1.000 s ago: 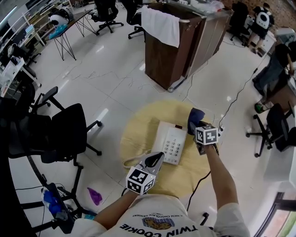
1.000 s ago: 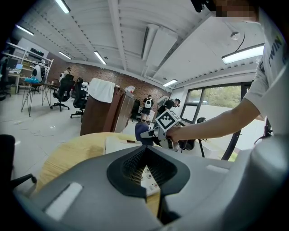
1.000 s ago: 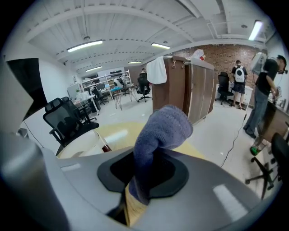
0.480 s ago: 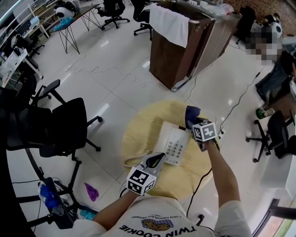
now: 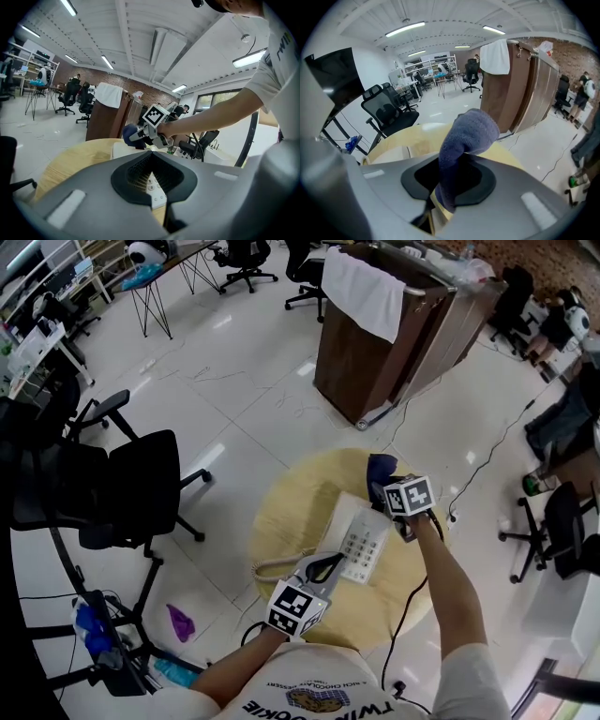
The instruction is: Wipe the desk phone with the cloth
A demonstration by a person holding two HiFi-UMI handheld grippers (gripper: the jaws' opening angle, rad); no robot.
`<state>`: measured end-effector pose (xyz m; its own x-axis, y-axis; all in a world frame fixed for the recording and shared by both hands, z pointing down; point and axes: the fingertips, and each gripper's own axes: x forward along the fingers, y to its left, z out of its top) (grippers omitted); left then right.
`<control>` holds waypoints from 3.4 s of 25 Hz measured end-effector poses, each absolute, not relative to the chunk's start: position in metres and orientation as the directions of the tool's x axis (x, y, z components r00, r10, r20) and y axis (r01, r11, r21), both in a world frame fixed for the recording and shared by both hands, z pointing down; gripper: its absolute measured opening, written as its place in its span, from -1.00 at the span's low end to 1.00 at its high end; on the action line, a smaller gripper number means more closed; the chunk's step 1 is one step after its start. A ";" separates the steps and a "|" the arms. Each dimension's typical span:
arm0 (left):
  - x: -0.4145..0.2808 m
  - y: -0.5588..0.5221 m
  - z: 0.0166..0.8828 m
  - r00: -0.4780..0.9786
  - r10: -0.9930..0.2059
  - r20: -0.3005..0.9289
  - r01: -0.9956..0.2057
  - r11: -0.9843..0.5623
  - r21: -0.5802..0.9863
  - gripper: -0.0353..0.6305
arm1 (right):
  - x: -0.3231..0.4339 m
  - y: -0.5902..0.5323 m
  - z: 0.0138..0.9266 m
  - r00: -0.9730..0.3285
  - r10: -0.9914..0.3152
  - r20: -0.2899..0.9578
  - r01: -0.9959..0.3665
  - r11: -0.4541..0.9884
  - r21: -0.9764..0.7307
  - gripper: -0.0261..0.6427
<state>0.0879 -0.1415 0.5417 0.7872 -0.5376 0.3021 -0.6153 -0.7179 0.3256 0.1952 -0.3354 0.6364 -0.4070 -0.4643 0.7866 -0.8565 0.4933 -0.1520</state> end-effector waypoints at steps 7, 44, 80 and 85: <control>0.093 -0.150 0.541 0.789 -0.542 0.288 -0.611 -0.737 0.288 -0.92 | 0.154 -0.350 0.637 -0.442 -0.416 0.795 -0.826 0.534 -0.181 -0.71; 0.062 -0.127 0.536 0.819 -0.510 0.265 -0.572 -0.761 0.305 -0.92 | 0.020 -0.329 0.636 -0.397 -0.251 0.883 -0.672 0.735 -0.093 -0.71; 0.025 -0.062 0.542 0.878 -0.402 0.258 -0.471 -0.823 0.318 -0.92 | -0.038 -0.179 0.675 -0.245 -0.100 0.964 -0.448 0.894 -0.022 -0.71; 0.025 -0.057 0.540 0.892 -0.374 0.255 -0.441 -0.843 0.309 -0.92 | -0.038 -0.172 0.673 -0.243 -0.108 0.964 -0.472 0.881 -0.020 -0.71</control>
<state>0.0249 -0.0571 0.5401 0.8920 -0.3735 0.2545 -0.4410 -0.8426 0.3091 -0.0385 -0.1721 0.6732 -0.2430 -0.1082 0.9640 -0.4718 0.8815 -0.0200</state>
